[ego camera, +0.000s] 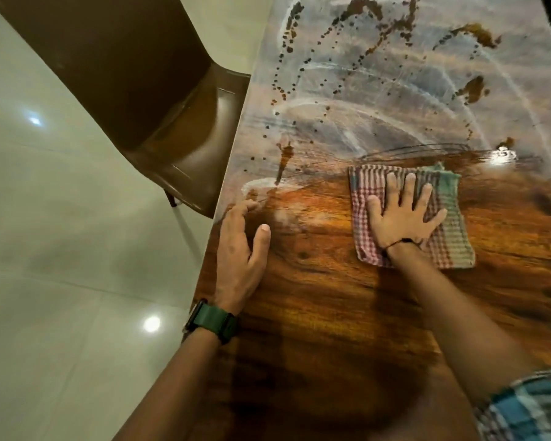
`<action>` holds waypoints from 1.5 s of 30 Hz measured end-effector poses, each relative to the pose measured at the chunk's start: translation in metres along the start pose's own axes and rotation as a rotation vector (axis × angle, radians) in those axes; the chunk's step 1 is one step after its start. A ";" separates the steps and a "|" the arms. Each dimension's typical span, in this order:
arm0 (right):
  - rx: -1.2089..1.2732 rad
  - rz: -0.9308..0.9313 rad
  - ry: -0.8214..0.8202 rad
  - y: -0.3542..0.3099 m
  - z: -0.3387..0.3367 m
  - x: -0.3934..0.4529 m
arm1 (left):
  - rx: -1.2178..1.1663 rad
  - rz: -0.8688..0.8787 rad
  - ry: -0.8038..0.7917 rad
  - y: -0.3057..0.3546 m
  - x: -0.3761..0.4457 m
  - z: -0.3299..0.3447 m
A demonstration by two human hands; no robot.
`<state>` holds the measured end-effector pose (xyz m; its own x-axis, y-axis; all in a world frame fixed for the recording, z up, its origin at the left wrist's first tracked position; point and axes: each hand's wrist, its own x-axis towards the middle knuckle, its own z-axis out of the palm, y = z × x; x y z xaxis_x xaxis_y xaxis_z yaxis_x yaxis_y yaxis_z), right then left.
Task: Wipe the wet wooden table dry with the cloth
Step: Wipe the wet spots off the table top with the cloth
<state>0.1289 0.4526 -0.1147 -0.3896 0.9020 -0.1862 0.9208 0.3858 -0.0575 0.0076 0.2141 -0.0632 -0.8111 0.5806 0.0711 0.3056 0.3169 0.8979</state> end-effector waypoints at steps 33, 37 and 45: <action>-0.146 -0.695 -0.033 -0.197 0.029 -0.077 | -0.087 -0.073 0.137 -0.026 -0.006 -0.015; -0.194 -0.991 -0.115 -0.177 0.038 -0.125 | -0.109 -0.120 0.172 -0.027 -0.002 -0.019; -0.133 -0.976 -0.026 -0.194 0.018 -0.014 | -0.088 -0.048 0.155 -0.025 0.004 -0.016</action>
<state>-0.0440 0.3620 -0.1191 -0.9755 0.1723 -0.1369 0.1851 0.9788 -0.0871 -0.0112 0.1964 -0.0782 -0.8929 0.4418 0.0868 0.2250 0.2707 0.9360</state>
